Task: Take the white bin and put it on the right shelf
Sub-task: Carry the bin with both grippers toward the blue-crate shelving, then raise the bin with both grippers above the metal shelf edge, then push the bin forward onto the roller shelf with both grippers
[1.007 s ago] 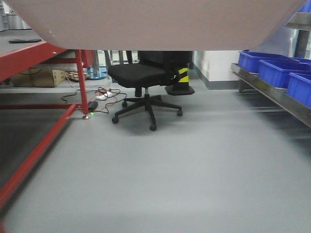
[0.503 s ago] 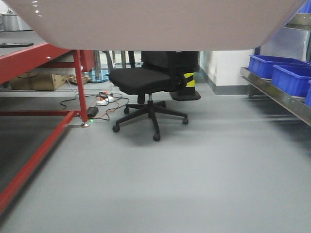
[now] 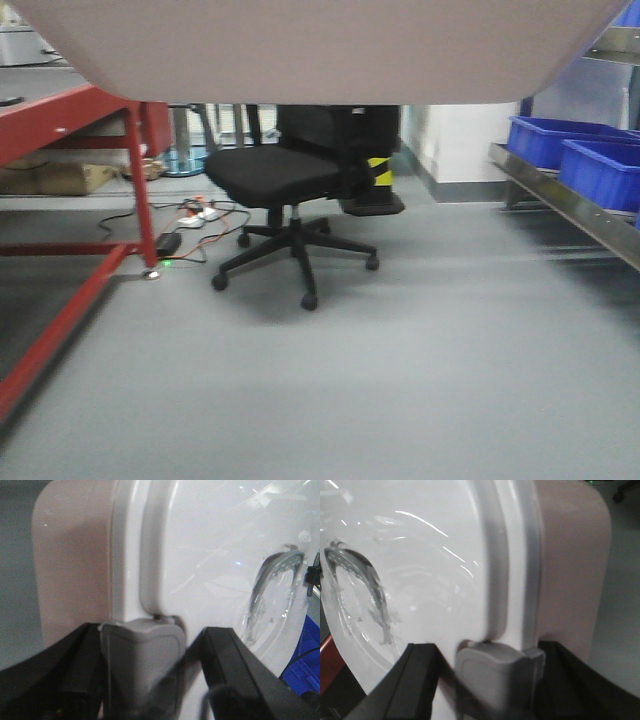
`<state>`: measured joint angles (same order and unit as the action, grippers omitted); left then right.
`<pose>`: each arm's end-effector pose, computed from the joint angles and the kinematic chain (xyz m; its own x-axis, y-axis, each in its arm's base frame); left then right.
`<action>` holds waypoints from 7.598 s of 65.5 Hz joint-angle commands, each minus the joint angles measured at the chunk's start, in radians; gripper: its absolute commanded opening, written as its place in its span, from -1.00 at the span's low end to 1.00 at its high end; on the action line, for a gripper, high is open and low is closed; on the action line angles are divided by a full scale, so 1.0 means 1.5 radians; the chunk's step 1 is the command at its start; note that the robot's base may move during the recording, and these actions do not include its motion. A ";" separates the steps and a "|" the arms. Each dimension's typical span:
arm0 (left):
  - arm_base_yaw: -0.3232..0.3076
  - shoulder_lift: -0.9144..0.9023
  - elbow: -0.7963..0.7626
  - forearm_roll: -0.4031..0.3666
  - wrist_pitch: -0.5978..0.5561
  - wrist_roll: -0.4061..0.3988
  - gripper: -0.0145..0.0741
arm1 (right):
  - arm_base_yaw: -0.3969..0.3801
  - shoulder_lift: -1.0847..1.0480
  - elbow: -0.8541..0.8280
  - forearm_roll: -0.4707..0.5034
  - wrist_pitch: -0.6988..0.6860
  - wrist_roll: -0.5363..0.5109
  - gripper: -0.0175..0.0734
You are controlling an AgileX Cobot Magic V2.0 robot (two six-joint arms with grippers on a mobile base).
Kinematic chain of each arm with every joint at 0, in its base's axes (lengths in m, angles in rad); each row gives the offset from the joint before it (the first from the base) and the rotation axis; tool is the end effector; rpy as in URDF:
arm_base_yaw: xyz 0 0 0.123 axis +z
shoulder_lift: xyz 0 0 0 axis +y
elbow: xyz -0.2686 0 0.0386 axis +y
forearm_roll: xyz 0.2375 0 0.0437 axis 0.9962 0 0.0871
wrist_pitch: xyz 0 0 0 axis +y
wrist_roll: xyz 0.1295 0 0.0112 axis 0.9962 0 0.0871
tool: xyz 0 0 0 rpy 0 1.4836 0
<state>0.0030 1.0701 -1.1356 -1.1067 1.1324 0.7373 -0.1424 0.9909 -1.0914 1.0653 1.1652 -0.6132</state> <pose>0.2018 -0.1047 0.3926 -0.5497 0.0183 -0.8352 0.6811 0.5886 -0.4354 0.1911 0.0782 0.3889 -0.6084 0.0909 -0.7884 -0.5417 0.6784 0.4963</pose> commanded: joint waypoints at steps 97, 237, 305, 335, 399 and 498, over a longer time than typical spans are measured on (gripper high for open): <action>-0.018 -0.013 -0.024 -0.148 0.113 0.003 -0.09 | 0.011 -0.011 -0.026 0.158 0.068 -0.005 0.29; -0.018 -0.013 -0.024 -0.148 0.113 0.003 -0.09 | 0.011 -0.011 -0.026 0.158 0.068 -0.005 0.29; -0.018 -0.013 -0.024 -0.148 0.113 0.003 -0.09 | 0.011 -0.011 -0.026 0.158 0.068 -0.005 0.29; -0.018 -0.013 -0.024 -0.148 0.113 0.003 -0.09 | 0.011 -0.011 -0.026 0.158 0.068 -0.005 0.29; -0.018 -0.006 -0.024 -0.158 0.078 0.003 -0.09 | 0.011 -0.007 -0.027 0.163 0.037 -0.005 0.29; -0.044 0.431 -0.382 -0.202 -0.057 0.021 -0.03 | 0.011 0.378 -0.285 0.208 -0.096 0.000 0.36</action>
<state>-0.0362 1.7671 -1.6674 -1.2830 1.0231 0.7600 -0.1407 1.6067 -1.4786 1.2482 0.9999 -0.6086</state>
